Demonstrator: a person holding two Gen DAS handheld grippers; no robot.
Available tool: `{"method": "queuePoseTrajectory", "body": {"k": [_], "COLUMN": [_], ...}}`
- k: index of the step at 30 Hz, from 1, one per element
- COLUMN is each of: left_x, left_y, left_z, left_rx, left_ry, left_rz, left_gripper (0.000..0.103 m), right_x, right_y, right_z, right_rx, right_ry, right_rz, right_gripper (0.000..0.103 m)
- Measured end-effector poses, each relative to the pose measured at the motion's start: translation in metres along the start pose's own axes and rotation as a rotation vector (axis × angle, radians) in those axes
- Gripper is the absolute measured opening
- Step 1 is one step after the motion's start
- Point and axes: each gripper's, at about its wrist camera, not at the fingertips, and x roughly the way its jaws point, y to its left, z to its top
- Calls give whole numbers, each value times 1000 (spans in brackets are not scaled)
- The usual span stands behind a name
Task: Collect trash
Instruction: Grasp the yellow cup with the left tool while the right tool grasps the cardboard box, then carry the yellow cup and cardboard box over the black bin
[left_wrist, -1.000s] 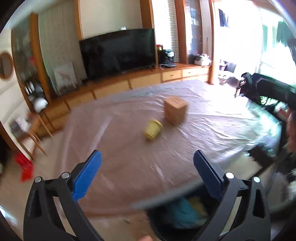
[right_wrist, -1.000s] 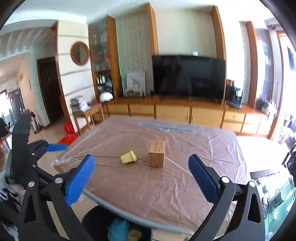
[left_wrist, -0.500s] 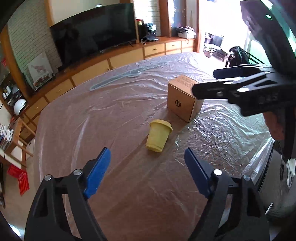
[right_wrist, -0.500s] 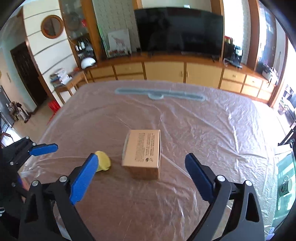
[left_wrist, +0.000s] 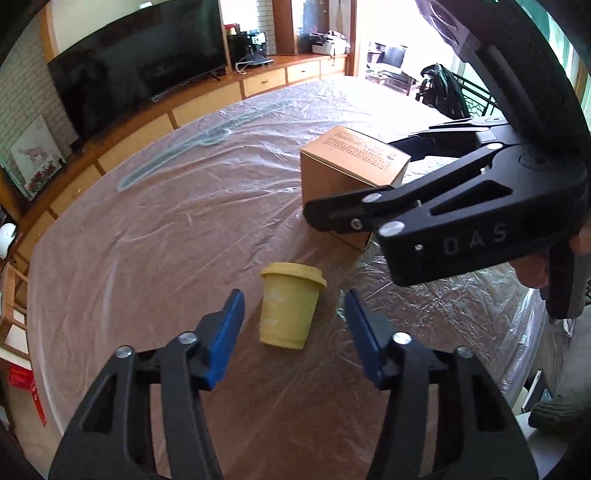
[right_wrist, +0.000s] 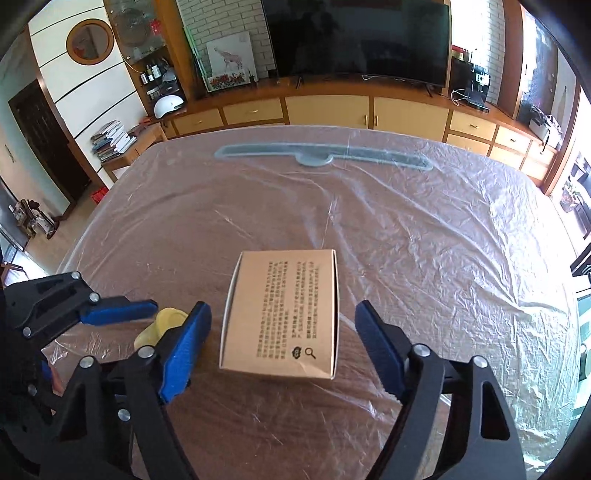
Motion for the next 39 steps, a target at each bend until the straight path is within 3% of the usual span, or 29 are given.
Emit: {"method": "queuePoseTrajectory", "body": {"k": [8, 10, 14, 23, 39], "left_x": [4, 5, 5, -7, -24], "left_y": [-1, 0, 3, 5, 17], "left_z": [-2, -2, 1, 2, -9], "left_rx": [-5, -8, -18, -44, -210], "left_ry": [21, 21, 16, -16, -47], "left_rz": [-40, -44, -55, -39, -2], "left_gripper": [44, 40, 32, 32, 32], "right_x": [7, 7, 5, -6, -44], "right_y": [-4, -5, -13, -24, -39], "right_z": [0, -1, -5, -3, -19], "right_rx": [28, 33, 66, 102, 125], "right_ry": [6, 4, -9, -44, -61], "right_rz": [19, 13, 44, 92, 130], "right_gripper": [65, 55, 48, 46, 46]}}
